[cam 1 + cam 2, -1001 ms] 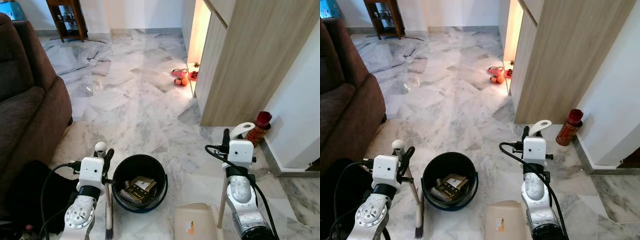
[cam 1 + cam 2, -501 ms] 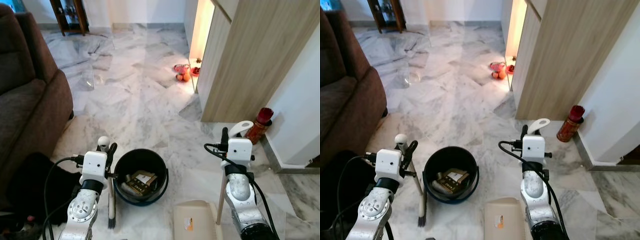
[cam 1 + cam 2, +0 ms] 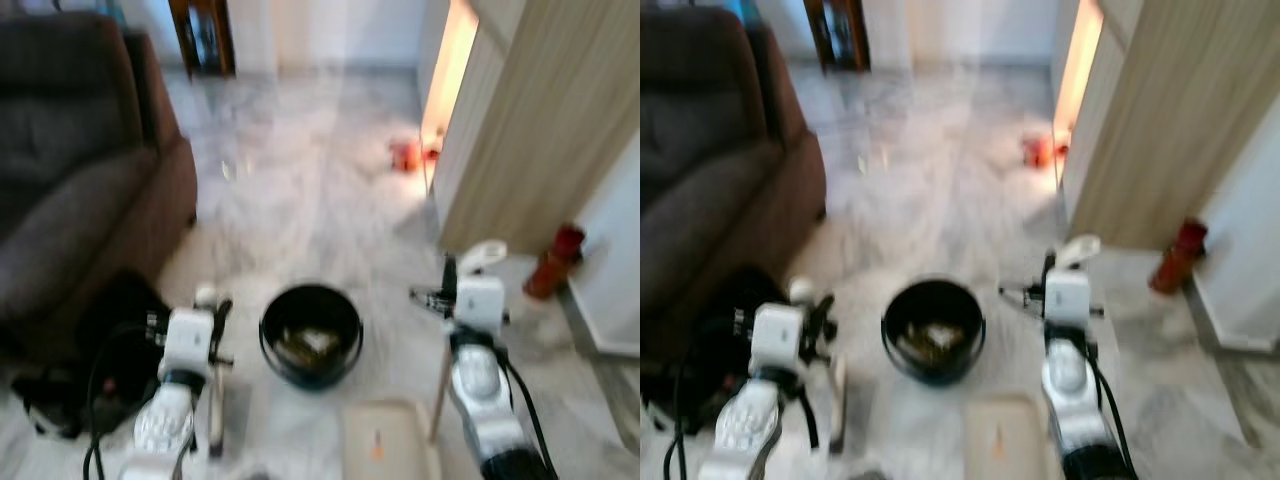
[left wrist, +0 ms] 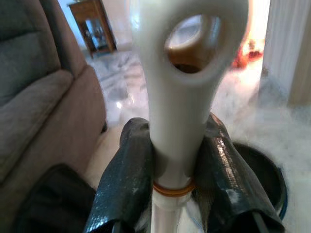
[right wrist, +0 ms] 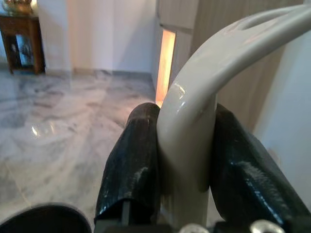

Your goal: Sweep floor

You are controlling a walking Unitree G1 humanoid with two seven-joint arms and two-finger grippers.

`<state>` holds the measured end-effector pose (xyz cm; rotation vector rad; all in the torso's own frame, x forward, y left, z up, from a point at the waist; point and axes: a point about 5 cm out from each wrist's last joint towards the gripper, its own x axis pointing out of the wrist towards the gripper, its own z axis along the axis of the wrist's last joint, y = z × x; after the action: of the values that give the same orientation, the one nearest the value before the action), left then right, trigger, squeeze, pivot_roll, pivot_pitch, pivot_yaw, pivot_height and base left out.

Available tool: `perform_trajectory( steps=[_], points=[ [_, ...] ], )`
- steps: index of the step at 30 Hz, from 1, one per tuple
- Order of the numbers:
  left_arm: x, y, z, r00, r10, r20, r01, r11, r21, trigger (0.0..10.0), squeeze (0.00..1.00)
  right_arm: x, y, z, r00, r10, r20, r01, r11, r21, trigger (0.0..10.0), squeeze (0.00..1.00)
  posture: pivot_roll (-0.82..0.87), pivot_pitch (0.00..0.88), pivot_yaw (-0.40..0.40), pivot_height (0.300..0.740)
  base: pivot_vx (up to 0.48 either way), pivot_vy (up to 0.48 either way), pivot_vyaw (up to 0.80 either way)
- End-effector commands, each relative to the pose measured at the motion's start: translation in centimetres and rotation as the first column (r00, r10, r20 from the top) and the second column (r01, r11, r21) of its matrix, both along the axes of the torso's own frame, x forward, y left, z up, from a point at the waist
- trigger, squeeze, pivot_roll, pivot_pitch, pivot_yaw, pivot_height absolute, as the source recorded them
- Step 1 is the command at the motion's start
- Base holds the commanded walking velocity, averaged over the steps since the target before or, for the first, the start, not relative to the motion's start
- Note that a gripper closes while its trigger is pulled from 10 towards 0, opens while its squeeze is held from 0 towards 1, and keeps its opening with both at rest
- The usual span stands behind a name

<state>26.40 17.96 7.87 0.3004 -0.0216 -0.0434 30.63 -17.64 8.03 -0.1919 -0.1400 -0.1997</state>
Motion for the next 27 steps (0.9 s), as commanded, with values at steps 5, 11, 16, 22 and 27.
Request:
perform_trajectory(
  steps=[5, 11, 16, 22, 27],
  points=[
    [0.14, -0.24, 1.20, 0.992, -0.025, 0.121, 0.033, 0.998, -0.057, 10.0, 0.00, 0.60, 0.08, 0.37, 1.000, 0.015, -0.012, -0.015, 1.000, -0.015, 10.0, 0.00, 0.13, 0.059, 0.000, 0.740, 0.000, 0.000, 0.00],
    [-0.02, -0.23, 1.54, 0.991, -0.030, 0.132, 0.040, 0.997, -0.073, 10.0, 0.00, 0.52, 0.22, 0.78, 0.999, 0.027, 0.036, -0.027, 1.000, 0.011, 10.0, 0.00, 0.12, 0.065, -0.001, 0.740, 0.000, 0.000, -0.23],
    [0.14, -0.35, 1.48, 0.993, -0.027, 0.115, 0.034, 0.998, -0.055, 10.0, 0.00, 0.42, 0.33, 0.80, 0.999, 0.031, 0.037, -0.032, 0.999, 0.021, 10.0, 0.00, 0.12, 0.064, 0.001, 0.740, 0.000, 0.000, -0.80],
    [0.22, -0.72, 1.37, 0.992, -0.033, 0.122, 0.041, 0.997, -0.063, 10.0, 0.00, 0.29, 0.19, 0.53, 0.999, 0.034, 0.023, -0.035, 0.999, 0.017, 10.0, 0.00, 0.13, 0.061, -0.003, 0.740, 0.000, 0.000, -0.80],
    [0.24, -0.76, 1.36, 0.992, -0.034, 0.124, 0.042, 0.997, -0.067, 10.0, 0.00, 0.38, 0.06, 0.47, 0.999, 0.033, 0.019, -0.034, 0.999, 0.015, 10.0, 0.00, 0.13, 0.059, -0.005, 0.740, 0.000, 0.000, -0.80]
  ],
)
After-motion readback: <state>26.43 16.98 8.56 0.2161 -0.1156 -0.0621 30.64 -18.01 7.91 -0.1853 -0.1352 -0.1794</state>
